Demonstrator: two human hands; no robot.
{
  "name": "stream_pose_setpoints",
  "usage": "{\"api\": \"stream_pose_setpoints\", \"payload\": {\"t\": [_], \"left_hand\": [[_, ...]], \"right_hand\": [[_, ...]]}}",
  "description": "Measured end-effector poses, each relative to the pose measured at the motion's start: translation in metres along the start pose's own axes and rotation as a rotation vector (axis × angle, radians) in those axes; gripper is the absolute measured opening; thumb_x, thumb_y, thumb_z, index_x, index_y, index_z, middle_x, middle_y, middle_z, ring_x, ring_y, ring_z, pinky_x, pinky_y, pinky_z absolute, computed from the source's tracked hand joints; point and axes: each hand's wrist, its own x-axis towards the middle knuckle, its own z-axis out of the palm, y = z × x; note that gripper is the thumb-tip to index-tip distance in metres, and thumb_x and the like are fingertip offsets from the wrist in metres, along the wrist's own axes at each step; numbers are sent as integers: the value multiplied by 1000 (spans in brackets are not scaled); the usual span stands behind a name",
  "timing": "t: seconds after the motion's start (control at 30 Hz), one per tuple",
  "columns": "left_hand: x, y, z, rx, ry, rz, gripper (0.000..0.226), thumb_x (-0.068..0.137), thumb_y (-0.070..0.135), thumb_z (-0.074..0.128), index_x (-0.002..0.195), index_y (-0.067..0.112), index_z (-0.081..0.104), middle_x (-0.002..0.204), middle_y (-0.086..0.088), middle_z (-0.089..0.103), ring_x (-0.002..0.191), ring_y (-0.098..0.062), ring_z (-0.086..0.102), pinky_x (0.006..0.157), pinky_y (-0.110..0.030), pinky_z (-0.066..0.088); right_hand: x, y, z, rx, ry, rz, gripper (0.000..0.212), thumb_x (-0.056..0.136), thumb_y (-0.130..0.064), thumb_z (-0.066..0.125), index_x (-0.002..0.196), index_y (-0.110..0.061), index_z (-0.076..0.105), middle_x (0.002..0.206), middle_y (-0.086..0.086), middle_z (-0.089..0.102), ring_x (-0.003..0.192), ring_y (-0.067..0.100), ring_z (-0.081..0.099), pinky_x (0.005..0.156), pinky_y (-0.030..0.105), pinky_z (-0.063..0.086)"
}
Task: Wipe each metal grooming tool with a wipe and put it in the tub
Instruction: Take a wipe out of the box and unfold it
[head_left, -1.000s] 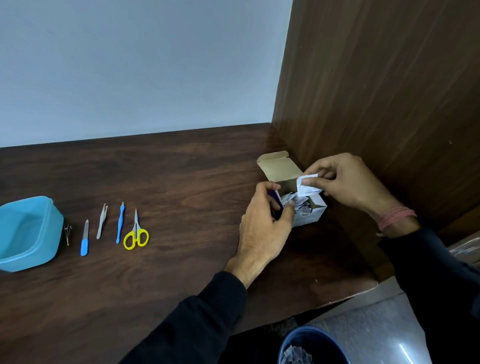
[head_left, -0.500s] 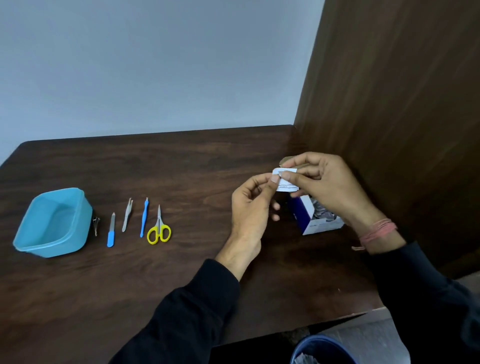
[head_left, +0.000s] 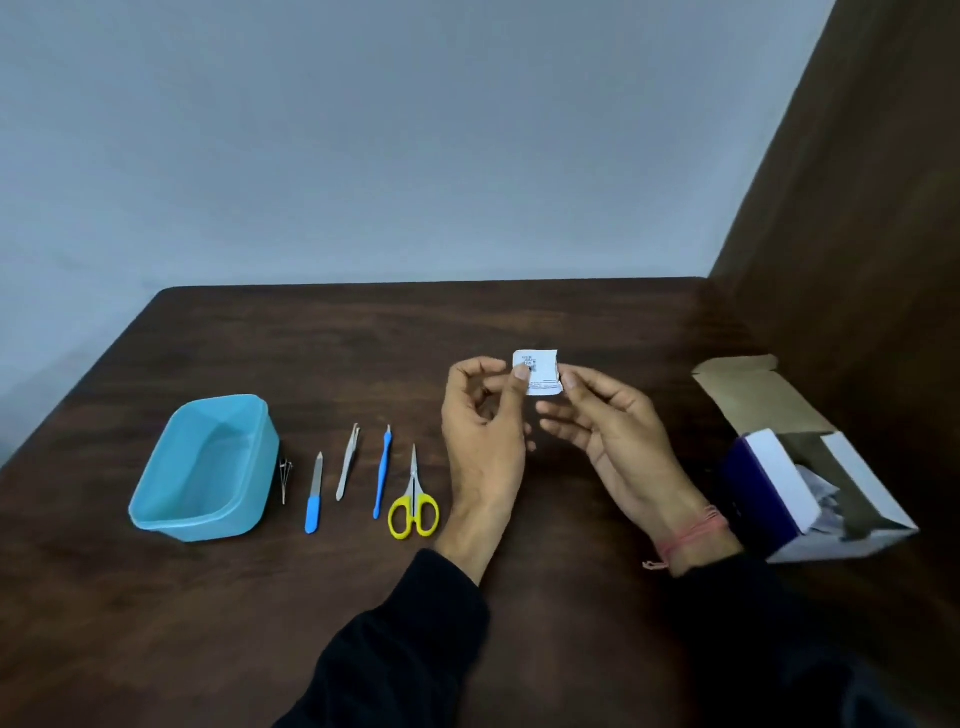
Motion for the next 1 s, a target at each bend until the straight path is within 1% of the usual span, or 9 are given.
{"api": "stream_pose_setpoints", "payload": {"t": [0.07, 0.2, 0.37, 0.47, 0.57, 0.67, 0.8, 0.93, 1.0], "left_hand": [[8, -4, -6, 52, -14, 56, 7, 107, 20, 76, 110, 17, 71, 96, -5, 79, 56, -12, 60, 45, -29, 52], [16, -9, -14, 119, -19, 133, 4, 108, 20, 75, 108, 18, 79, 94, 0, 80, 56, -16, 59, 45, -31, 53], [26, -8, -18, 123, -16, 165, 5, 108, 21, 76, 108, 22, 81, 91, -1, 80, 58, -21, 61, 44, -32, 51], [32, -9, -20, 138, -10, 162, 5, 107, 25, 77, 108, 25, 81, 93, -1, 79, 58, -22, 61, 44, -31, 51], [33, -11, -20, 139, -6, 164, 5, 107, 25, 76, 108, 24, 81, 92, -3, 79, 56, -19, 58, 44, -31, 50], [32, -14, -19, 143, -6, 177, 5, 107, 24, 76, 109, 25, 81, 89, -7, 78, 55, -20, 57, 44, -32, 50], [32, -15, -20, 166, 0, 193, 5, 107, 26, 77, 110, 28, 81, 93, 4, 80, 55, -18, 60, 44, -33, 52], [31, -16, -20, 176, 12, 209, 4, 106, 28, 78, 108, 30, 81, 86, 3, 78, 52, -17, 59, 44, -33, 51], [31, -15, -20, 177, 12, 206, 5, 106, 26, 78, 109, 29, 81, 92, 4, 80, 52, -16, 59, 42, -32, 51]], "right_hand": [[10, 7, 6, 81, 11, 20, 18, 107, -10, 64, 116, -7, 79, 106, 11, 84, 85, 16, 79, 77, 27, 67], [29, 13, 12, 127, -33, 16, 19, 96, -19, 70, 101, -13, 88, 99, 12, 83, 82, 15, 79, 78, 28, 67], [36, 16, 13, 68, -92, 46, 26, 93, -25, 73, 110, -10, 86, 106, 14, 81, 82, 19, 78, 76, 29, 67], [38, 16, 13, 52, -101, 57, 26, 93, -29, 72, 106, -13, 88, 105, 11, 81, 81, 18, 79, 75, 31, 68], [39, 16, 12, 36, -105, 42, 25, 93, -24, 73, 109, -9, 86, 106, 11, 81, 84, 18, 78, 79, 31, 68], [39, 16, 12, 47, -108, 45, 20, 90, -23, 75, 101, -13, 89, 102, 11, 82, 83, 17, 78, 80, 32, 68], [39, 15, 12, 19, -80, -9, 17, 92, -23, 75, 98, -14, 89, 99, 8, 82, 78, 17, 78, 74, 30, 67], [39, 18, 11, -33, -51, -67, 21, 92, -25, 76, 103, -10, 86, 101, 9, 81, 75, 18, 77, 70, 29, 66], [40, 18, 10, -37, -45, -64, 25, 91, -25, 76, 107, -8, 85, 101, 10, 81, 75, 17, 77, 69, 29, 65]]}}
